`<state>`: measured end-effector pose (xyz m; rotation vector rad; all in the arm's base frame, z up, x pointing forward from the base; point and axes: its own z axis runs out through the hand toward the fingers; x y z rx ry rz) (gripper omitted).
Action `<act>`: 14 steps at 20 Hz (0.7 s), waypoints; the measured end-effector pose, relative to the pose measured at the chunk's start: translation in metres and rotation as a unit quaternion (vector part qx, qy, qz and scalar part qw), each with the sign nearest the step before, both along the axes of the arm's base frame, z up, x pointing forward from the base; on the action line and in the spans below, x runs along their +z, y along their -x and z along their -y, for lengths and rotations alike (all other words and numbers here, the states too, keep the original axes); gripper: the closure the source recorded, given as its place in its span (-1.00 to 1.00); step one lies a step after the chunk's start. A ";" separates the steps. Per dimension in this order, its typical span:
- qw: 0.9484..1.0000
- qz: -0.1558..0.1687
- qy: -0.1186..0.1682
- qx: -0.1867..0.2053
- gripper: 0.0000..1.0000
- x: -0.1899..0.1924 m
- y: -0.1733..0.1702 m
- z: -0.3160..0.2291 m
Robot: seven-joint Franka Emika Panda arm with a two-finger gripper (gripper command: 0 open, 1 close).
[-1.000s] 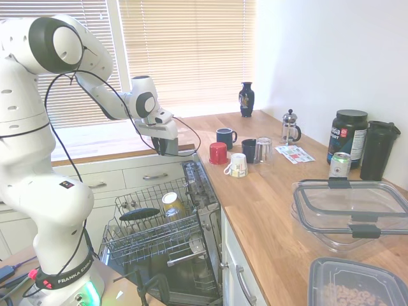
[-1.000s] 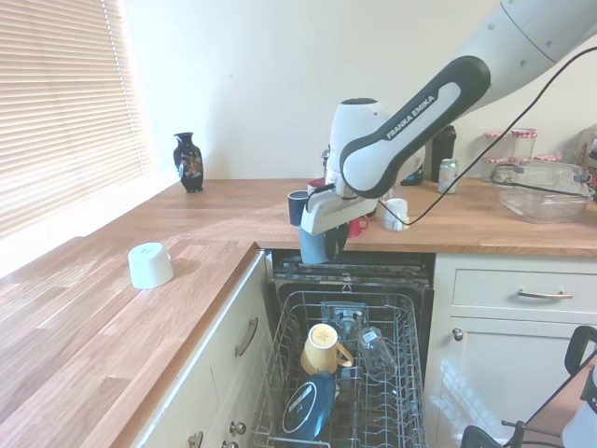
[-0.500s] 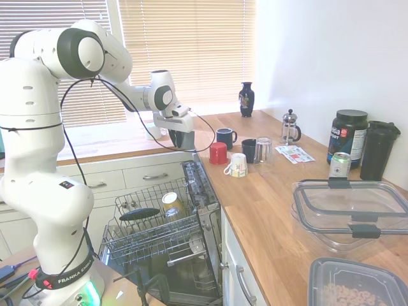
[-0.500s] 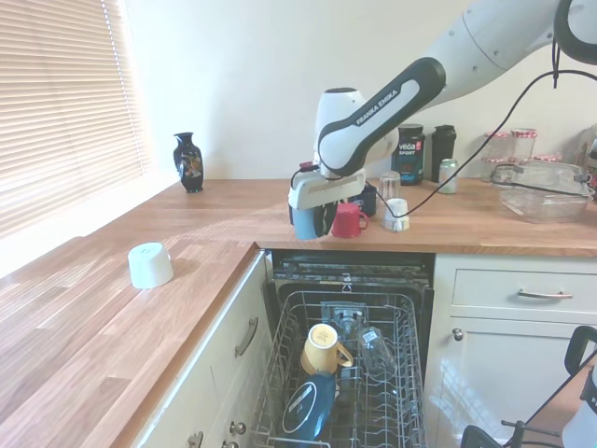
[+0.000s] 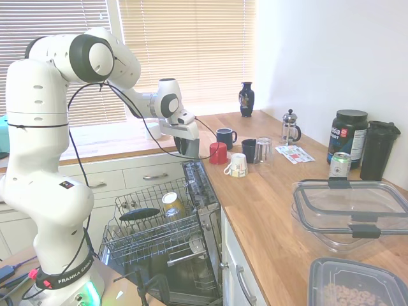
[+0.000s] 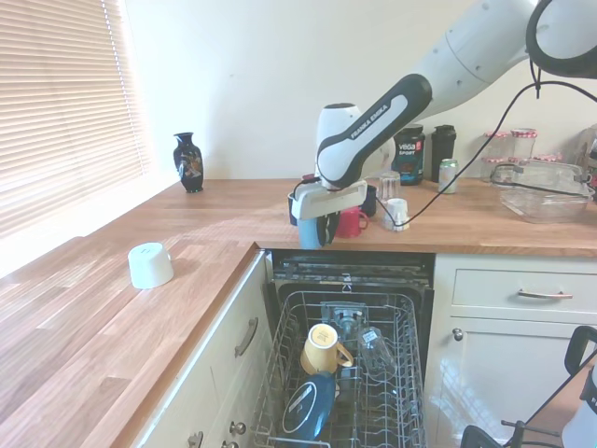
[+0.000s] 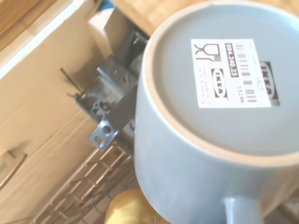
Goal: Unload the gray mug from the dishwasher
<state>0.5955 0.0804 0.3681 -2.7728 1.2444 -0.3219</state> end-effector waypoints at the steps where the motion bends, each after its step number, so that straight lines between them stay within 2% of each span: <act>1: 1.000 0.001 0.000 -0.001 1.00 0.001 -0.002 0.001; 14: 1.000 0.002 0.004 -0.021 1.00 -0.005 -0.053 0.022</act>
